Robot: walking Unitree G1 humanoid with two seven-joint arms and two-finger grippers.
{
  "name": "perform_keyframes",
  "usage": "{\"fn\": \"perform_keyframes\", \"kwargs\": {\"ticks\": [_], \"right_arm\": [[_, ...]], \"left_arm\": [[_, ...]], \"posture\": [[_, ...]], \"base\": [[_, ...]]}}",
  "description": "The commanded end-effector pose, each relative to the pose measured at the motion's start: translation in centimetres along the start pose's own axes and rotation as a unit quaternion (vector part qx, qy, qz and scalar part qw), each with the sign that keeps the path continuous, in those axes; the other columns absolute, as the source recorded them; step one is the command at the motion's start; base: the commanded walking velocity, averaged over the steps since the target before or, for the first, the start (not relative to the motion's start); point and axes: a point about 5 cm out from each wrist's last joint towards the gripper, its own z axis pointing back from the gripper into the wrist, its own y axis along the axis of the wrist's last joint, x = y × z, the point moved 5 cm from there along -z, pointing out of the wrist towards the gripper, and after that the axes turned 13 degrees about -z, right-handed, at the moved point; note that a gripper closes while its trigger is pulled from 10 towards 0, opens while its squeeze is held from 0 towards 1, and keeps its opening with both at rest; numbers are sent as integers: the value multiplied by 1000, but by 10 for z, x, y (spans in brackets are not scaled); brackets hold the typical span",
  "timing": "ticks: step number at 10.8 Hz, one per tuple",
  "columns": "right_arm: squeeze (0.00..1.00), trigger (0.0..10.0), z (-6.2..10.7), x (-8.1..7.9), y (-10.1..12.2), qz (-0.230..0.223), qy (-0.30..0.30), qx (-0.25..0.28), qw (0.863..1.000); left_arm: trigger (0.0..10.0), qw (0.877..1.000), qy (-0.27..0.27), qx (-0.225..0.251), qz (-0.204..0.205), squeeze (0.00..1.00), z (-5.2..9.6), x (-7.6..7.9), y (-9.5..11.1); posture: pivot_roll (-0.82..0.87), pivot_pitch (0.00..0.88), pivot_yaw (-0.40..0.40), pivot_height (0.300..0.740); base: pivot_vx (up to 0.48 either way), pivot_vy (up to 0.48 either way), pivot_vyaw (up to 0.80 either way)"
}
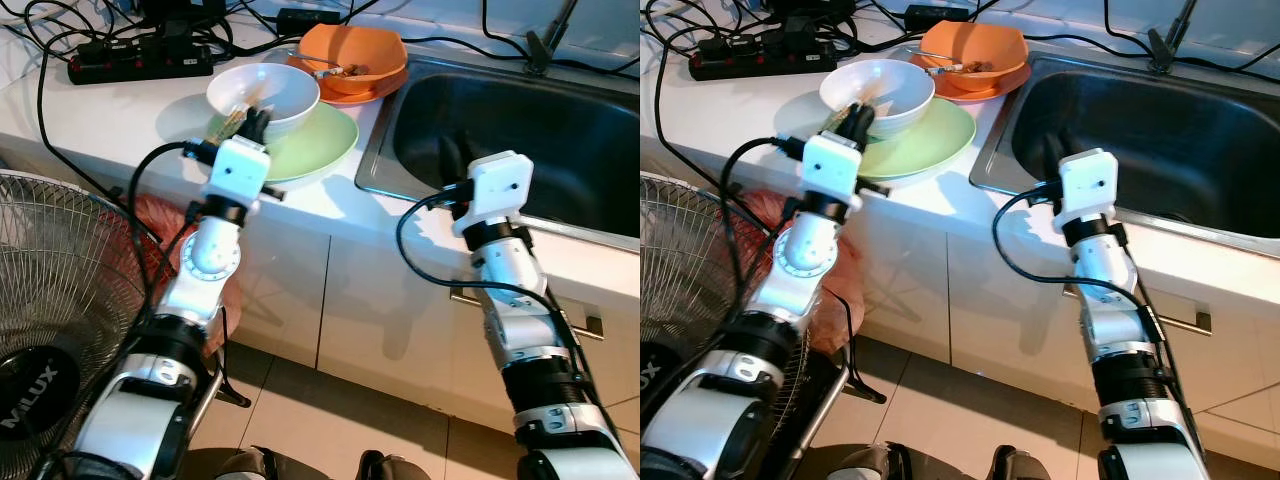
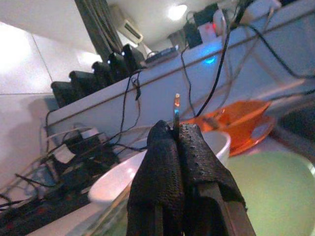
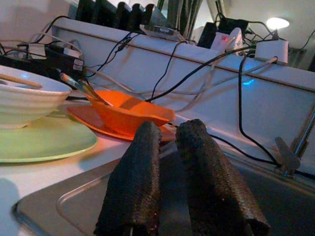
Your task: Kitchen organization
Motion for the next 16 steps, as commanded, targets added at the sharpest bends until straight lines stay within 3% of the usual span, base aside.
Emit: {"fn": "perform_keyframes", "kwargs": {"ticks": [1,6,10,12,16], "right_arm": [[0,10000,-2,-1,4,6,2,11,1000],[0,10000,-2,-3,4,2,0,11,1000],[0,10000,-2,-4,4,0,-1,13,1000],[0,10000,-2,-4,3,1,-5,12,1000],[0,10000,-2,-3,6,10,-12,18,1000]], "left_arm": [[9922,1000,7,30,6,0,-9,-6,15],[10000,995,1,90,51,0,-16,-5,49],[10000,976,-48,187,98,0,-25,12,112],[10000,964,-80,213,135,0,-25,24,134],[10000,952,-142,195,186,0,-20,53,135]], "posture": [[16,110,-15,740],[18,109,-14,740],[16,104,-9,740],[16,101,-6,740],[5,90,4,740]], "base": [[0,0,0],[0,0,0],[0,0,0],[0,0,0],[0,0,0]]}}
